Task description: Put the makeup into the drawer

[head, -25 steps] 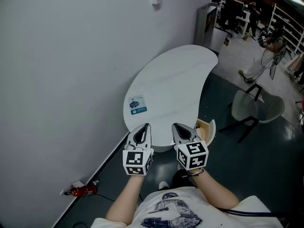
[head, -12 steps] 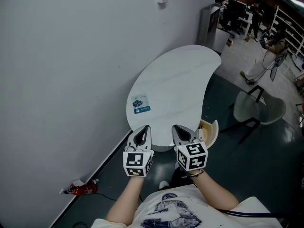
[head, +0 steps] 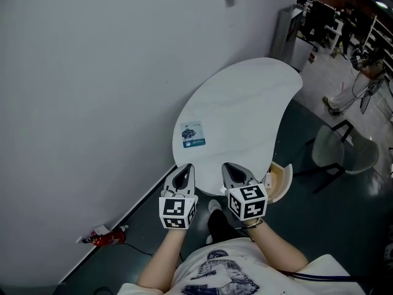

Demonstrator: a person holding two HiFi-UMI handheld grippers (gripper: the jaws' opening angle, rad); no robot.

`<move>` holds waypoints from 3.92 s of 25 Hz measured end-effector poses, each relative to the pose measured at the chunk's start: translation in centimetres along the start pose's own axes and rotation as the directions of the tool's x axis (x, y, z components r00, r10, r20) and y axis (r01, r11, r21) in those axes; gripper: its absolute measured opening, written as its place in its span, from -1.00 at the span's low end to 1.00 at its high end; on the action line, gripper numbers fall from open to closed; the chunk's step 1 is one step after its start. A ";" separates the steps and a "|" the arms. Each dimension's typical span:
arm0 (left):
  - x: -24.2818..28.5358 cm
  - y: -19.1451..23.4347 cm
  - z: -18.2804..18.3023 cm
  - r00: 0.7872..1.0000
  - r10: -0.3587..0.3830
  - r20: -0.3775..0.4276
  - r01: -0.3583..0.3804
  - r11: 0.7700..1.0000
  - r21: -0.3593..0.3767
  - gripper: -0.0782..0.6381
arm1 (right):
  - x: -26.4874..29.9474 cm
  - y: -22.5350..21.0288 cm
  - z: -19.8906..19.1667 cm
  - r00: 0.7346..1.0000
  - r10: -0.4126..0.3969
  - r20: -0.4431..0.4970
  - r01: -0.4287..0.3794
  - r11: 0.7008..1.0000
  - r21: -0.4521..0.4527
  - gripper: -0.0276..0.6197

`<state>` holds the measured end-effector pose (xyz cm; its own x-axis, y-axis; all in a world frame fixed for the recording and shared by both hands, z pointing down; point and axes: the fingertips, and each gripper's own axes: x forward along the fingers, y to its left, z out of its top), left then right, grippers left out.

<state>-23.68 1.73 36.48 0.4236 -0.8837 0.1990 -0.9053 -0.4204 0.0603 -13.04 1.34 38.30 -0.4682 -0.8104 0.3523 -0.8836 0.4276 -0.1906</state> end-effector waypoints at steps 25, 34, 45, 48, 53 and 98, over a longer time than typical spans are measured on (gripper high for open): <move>14.2 9.9 -5.8 0.978 0.090 -0.188 -0.106 0.991 -0.076 -0.67 | 18.5 -6.1 -0.9 0.978 0.094 -0.184 -0.091 0.996 0.023 -0.84; 18.5 12.4 -8.7 0.960 0.102 -0.261 -0.134 0.985 -0.111 -0.54 | 23.7 -7.7 -2.5 0.960 0.121 -0.251 -0.115 0.993 0.038 -0.84; 22.7 15.1 -11.2 0.940 0.125 -0.318 -0.177 0.974 -0.142 -0.34 | 29.2 -8.9 -3.8 0.941 0.153 -0.301 -0.145 0.988 0.047 -0.84; 23.5 15.7 -12.0 0.933 0.136 -0.334 -0.195 0.969 -0.150 -0.27 | 30.1 -9.2 -4.1 0.939 0.158 -0.307 -0.148 0.987 0.054 -0.84; 24.6 16.6 -13.1 0.922 0.145 -0.360 -0.215 0.963 -0.164 -0.17 | 31.3 -9.4 -4.8 0.930 0.169 -0.325 -0.157 0.985 0.066 -0.84; 29.4 16.0 -19.2 0.878 -0.027 -0.477 -0.211 0.874 -0.437 0.02 | 35.4 -9.0 -11.2 0.859 0.252 -0.445 -0.206 0.967 0.151 -0.84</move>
<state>-26.33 -27.04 62.05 0.3819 -0.6665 0.6402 -0.8942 -0.0914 0.4383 -21.69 -26.74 62.79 -0.6269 -0.4104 0.6622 -0.7576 0.5195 -0.3953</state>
